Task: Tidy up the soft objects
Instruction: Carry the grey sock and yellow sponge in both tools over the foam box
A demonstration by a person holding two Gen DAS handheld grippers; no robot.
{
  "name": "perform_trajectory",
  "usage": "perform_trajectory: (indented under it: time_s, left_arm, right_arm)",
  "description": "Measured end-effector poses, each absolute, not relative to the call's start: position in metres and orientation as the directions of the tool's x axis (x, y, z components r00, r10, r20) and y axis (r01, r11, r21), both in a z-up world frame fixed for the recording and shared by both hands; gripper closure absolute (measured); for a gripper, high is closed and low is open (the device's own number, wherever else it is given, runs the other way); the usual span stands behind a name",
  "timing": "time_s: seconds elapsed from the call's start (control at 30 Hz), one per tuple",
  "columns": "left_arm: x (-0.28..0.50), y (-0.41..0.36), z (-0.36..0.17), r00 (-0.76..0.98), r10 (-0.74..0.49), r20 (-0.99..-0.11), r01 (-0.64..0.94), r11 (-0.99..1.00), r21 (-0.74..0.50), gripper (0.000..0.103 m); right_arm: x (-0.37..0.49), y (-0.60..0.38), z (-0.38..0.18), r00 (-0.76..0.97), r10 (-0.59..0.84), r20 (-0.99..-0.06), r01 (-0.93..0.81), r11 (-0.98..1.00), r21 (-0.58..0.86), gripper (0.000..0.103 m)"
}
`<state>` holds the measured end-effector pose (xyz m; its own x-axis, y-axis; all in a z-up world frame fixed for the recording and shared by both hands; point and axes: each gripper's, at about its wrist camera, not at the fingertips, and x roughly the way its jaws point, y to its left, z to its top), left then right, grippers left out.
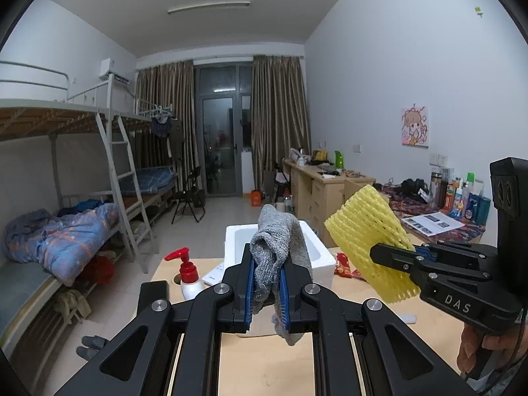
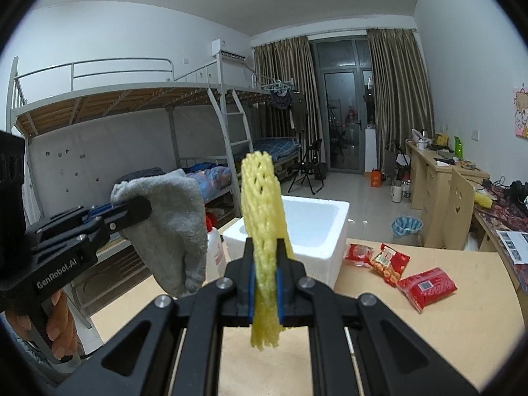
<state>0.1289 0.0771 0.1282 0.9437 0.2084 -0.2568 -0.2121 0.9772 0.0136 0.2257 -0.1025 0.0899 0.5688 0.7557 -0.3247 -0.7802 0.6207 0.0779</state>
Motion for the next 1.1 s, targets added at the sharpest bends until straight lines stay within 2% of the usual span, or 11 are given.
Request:
perform_trajectory:
  time_s: [0.17, 0.37, 0.53, 0.73, 1.1]
  left_arm:
    - [0.148, 0.090, 0.137, 0.937, 0.193, -0.291, -0.204, 0.979, -0.008, 0.089]
    - [0.168, 0.102, 0.157, 0.942, 0.201, -0.270, -0.212, 0.977, -0.013, 0.089]
    - [0.194, 0.110, 0.165, 0.938, 0.193, -0.289, -0.207, 0.978, -0.019, 0.089]
    - [0.236, 0.122, 0.165, 0.920, 0.182, -0.347, -0.206, 0.978, -0.036, 0.089]
    - [0.288, 0.136, 0.154, 0.903, 0.185, -0.388, -0.219, 0.975, -0.045, 0.089]
  right_arm:
    - [0.237, -0.091, 0.096, 0.564, 0.755, -0.336, -0.784, 0.617, 0.069, 0.090]
    - [0.251, -0.079, 0.111, 0.565, 0.757, -0.328, -0.789, 0.612, 0.053, 0.091]
    - [0.269, -0.068, 0.115, 0.553, 0.760, -0.341, -0.793, 0.606, 0.063, 0.090]
    - [0.294, -0.053, 0.114, 0.549, 0.752, -0.365, -0.789, 0.610, 0.070, 0.090]
    - [0.331, -0.036, 0.104, 0.540, 0.744, -0.393, -0.778, 0.620, 0.104, 0.090]
